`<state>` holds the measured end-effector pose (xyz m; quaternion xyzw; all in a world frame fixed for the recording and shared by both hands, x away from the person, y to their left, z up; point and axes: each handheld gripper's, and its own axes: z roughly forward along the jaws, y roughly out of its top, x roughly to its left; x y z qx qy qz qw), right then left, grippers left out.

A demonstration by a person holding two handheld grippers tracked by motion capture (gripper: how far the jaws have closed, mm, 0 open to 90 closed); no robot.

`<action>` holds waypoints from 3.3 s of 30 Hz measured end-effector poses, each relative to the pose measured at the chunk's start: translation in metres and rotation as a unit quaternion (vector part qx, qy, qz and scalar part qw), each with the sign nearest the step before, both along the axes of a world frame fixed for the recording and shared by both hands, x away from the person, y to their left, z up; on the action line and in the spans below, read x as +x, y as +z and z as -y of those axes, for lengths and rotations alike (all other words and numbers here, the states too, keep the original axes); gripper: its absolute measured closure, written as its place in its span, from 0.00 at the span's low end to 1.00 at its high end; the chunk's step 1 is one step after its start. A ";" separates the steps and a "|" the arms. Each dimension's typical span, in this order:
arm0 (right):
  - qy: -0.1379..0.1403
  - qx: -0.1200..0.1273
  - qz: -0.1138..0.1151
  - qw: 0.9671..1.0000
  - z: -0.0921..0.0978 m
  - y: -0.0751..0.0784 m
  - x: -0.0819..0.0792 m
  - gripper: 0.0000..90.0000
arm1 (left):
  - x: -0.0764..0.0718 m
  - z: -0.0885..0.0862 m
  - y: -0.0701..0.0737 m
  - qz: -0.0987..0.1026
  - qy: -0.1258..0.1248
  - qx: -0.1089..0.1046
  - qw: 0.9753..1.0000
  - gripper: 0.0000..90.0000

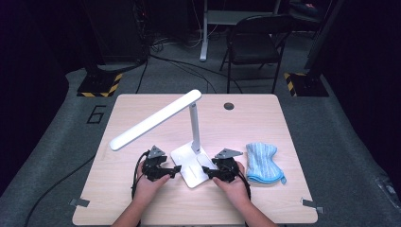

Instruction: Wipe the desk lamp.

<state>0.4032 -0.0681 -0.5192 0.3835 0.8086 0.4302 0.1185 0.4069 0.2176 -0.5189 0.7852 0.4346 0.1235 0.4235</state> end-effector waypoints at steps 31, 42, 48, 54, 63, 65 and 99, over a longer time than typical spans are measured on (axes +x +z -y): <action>-0.024 0.006 -0.006 1.000 0.022 0.002 -0.038 0.37 | 0.027 0.018 -0.007 -0.004 -0.049 -0.018 0.999 0.20; -0.009 0.008 -0.026 1.000 0.014 -0.009 -0.043 0.29 | 0.026 0.020 -0.009 -0.010 -0.063 -0.008 0.998 0.20; -0.014 0.004 -0.015 1.000 0.010 -0.007 -0.043 0.26 | 0.022 0.021 -0.009 -0.010 -0.061 -0.006 0.998 0.20; -0.013 -0.004 -0.001 1.000 0.007 -0.004 -0.040 0.22 | 0.018 0.022 -0.008 -0.009 -0.065 0.006 0.998 0.20; -0.012 -0.052 0.018 0.998 -0.004 -0.002 -0.033 0.17 | 0.009 0.022 -0.007 -0.001 -0.064 0.025 0.998 0.19; -0.013 -0.060 0.026 0.998 -0.005 -0.003 -0.032 0.17 | 0.008 0.023 -0.008 0.005 -0.068 0.037 0.997 0.18; -0.063 -0.050 0.006 0.997 0.000 -0.002 0.017 0.38 | 0.022 0.025 -0.006 0.011 -0.020 0.046 0.999 0.30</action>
